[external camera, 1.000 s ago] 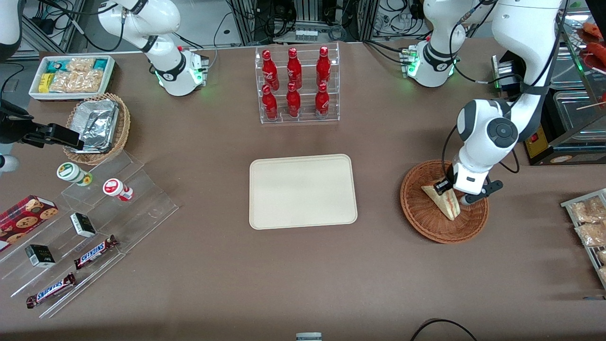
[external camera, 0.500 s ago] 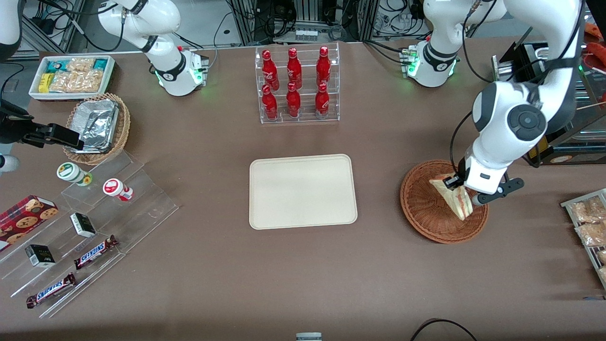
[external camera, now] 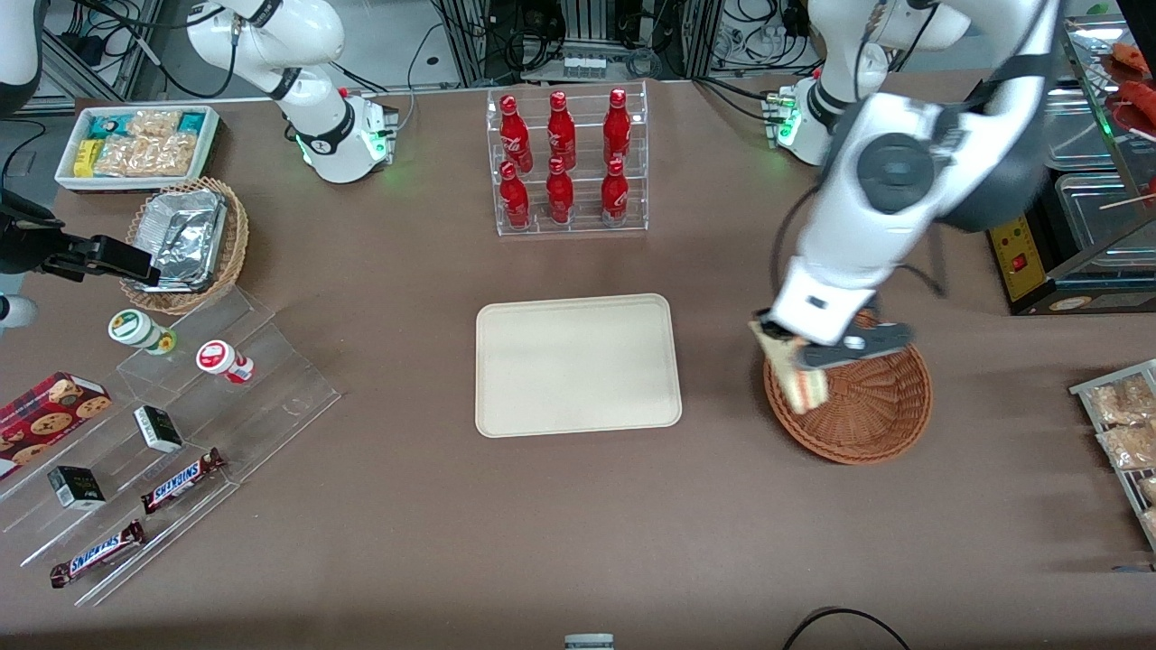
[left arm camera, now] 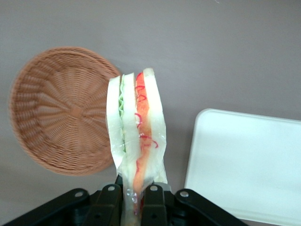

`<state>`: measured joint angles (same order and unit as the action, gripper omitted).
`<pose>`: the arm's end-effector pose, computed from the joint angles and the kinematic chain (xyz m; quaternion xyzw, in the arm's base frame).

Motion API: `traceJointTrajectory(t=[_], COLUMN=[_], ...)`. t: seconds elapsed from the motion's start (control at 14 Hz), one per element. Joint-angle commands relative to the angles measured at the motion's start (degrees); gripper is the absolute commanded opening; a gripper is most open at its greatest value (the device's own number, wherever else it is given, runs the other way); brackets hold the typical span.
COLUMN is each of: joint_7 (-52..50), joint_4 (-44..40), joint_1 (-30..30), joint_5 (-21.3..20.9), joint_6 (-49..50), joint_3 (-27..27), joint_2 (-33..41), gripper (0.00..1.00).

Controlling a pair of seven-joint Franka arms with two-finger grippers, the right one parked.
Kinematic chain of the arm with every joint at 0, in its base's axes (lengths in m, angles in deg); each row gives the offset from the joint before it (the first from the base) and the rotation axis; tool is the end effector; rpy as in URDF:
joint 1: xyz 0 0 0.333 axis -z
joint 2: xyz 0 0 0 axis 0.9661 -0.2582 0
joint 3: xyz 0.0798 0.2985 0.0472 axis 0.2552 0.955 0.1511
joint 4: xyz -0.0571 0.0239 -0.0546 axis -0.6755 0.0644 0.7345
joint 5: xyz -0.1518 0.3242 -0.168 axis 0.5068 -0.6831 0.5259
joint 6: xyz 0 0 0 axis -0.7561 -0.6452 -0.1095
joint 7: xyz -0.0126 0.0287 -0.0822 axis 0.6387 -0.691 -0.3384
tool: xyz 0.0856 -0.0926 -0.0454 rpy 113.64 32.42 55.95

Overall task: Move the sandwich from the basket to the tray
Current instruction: 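Lift the sandwich and carry it over the cream tray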

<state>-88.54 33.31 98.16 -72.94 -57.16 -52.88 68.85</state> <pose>0.5599 -0.2830 0.4356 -0.9953 -0.0883 -0.0190 0.0340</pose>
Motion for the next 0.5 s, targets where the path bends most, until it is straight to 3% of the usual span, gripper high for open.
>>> traceJointTrajectory(t=[0.0,0.29,0.43], joint_7=[-6.3,-9.9,-9.8], joint_4=[-8.4,-14.9,-16.7], joint_1=[5.9,13.2,13.5], joint_5=[-0.9,-0.8,1.7], joint_6=[1.9,1.2,-1.5], joint_3=[0.6,0.5,-0.9], joint_2=[-8.4,-17.6,-20.8], gripper=[0.00,0.00,0.00])
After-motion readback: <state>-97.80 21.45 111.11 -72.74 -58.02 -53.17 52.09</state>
